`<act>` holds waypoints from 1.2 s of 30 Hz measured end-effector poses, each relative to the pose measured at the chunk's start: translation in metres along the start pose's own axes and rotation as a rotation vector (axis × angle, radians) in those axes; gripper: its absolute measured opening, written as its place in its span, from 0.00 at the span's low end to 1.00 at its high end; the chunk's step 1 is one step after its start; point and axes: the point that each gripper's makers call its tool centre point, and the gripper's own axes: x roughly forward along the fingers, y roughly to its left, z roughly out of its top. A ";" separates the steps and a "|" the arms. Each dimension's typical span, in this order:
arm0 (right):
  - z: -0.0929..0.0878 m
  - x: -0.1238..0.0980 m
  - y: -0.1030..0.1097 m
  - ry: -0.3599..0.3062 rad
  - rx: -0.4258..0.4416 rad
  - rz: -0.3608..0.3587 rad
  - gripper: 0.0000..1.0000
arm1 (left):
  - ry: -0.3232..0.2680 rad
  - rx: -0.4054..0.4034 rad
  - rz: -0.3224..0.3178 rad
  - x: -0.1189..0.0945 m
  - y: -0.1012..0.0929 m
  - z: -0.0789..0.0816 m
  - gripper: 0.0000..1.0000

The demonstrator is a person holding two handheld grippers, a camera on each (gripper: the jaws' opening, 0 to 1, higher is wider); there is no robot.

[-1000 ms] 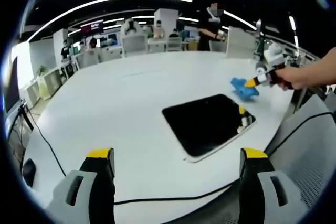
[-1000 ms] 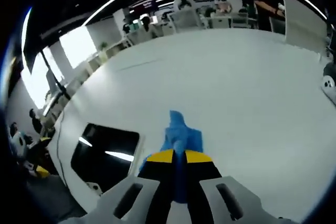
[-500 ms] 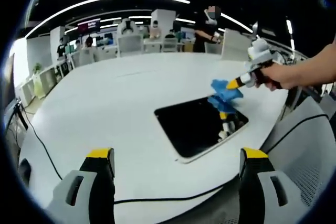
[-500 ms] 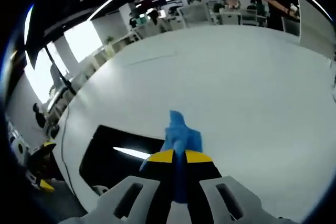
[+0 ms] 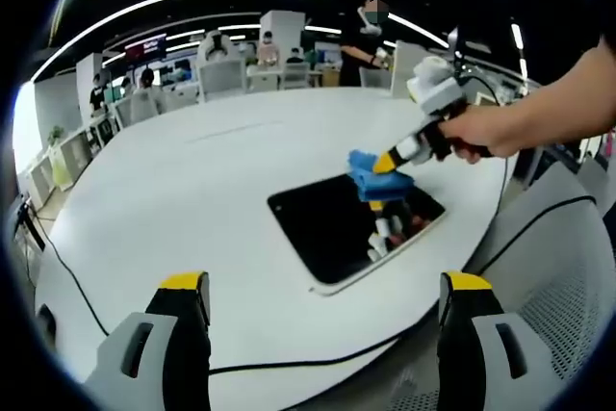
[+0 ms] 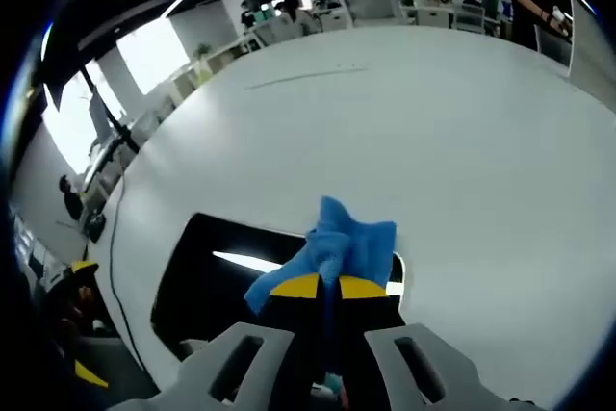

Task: Wipe the mirror surface with the cleaning cloth until all visible marks leave the cleaned area.

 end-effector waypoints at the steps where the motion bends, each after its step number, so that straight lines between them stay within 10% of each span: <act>1: 0.000 0.003 0.008 0.003 -0.005 0.007 0.00 | -0.002 0.001 -0.002 0.000 0.000 0.000 1.00; 22: 0.022 0.054 0.128 0.033 -0.089 0.152 0.00 | 0.009 -0.028 0.008 0.000 0.002 -0.001 1.00; 36: 0.015 0.050 0.136 0.008 -0.186 0.165 0.00 | 0.011 -0.031 0.004 0.001 0.002 -0.001 1.00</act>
